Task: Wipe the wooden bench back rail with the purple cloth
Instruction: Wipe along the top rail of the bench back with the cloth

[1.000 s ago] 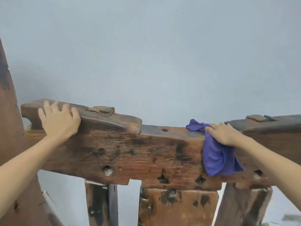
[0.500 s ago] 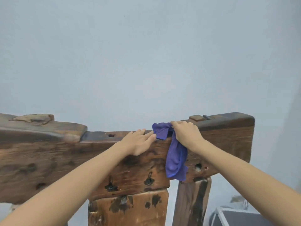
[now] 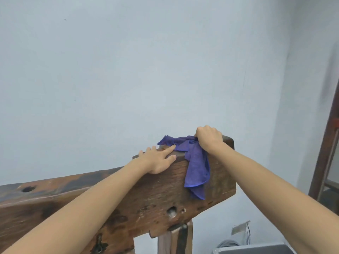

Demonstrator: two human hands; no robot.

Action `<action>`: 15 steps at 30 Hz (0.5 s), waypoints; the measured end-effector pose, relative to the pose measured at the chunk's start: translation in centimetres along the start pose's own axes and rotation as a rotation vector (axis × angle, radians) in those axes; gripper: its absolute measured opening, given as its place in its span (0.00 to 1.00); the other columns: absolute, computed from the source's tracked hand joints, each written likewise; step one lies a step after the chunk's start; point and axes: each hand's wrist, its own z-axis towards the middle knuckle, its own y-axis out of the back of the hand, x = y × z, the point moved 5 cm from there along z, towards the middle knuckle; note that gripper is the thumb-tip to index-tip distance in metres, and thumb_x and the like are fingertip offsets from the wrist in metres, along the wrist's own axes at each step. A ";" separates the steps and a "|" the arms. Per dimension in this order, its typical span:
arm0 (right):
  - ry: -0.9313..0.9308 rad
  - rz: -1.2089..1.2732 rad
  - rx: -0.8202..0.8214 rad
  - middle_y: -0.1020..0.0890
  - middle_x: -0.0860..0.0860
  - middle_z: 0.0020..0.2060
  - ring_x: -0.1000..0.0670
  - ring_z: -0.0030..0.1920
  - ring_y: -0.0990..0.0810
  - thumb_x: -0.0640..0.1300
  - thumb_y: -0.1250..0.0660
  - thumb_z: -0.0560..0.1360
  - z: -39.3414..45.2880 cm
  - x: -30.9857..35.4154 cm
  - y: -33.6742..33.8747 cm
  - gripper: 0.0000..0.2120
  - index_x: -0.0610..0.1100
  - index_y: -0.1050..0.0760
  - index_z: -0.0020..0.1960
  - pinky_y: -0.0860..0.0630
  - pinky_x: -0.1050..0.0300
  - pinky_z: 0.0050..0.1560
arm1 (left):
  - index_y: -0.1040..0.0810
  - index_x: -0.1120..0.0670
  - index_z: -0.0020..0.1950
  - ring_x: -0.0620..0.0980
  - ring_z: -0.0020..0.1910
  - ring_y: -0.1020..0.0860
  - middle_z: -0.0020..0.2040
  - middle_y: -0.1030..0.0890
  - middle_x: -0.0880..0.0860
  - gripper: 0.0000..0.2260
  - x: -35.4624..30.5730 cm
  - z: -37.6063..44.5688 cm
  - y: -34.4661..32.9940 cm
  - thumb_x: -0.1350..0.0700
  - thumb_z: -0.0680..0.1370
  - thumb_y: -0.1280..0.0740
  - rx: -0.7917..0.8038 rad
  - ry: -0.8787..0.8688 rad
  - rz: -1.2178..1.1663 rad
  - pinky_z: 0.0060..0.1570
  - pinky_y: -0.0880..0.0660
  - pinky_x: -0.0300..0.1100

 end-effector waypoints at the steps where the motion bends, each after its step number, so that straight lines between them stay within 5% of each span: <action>1: -0.030 -0.004 0.005 0.21 0.41 0.58 0.35 0.59 0.20 0.37 0.39 0.79 0.7 -1.8 -0.2 0.14 0.44 0.21 0.62 0.30 0.50 0.47 | 0.57 0.29 0.75 0.61 0.77 0.45 0.80 0.45 0.58 0.27 -0.6 0.5 0.0 0.30 0.76 0.59 0.005 0.000 0.007 0.71 0.47 0.66; 8: -0.287 0.001 0.038 0.20 0.40 0.59 0.36 0.59 0.20 0.36 0.38 0.77 3.7 -14.8 -2.2 0.15 0.43 0.21 0.61 0.28 0.50 0.47 | 0.50 0.30 0.75 0.60 0.76 0.41 0.75 0.36 0.64 0.31 -1.9 2.9 -0.5 0.26 0.72 0.60 -0.102 -0.015 0.013 0.65 0.40 0.66; 15: -0.408 0.104 -0.017 0.21 0.38 0.52 0.33 0.52 0.21 0.39 0.35 0.74 -0.4 -19.3 -3.4 0.08 0.39 0.23 0.52 0.28 0.50 0.43 | 0.47 0.29 0.73 0.60 0.68 0.32 0.71 0.32 0.62 0.31 -1.6 3.3 -0.6 0.25 0.71 0.60 -0.144 -0.022 0.010 0.62 0.35 0.62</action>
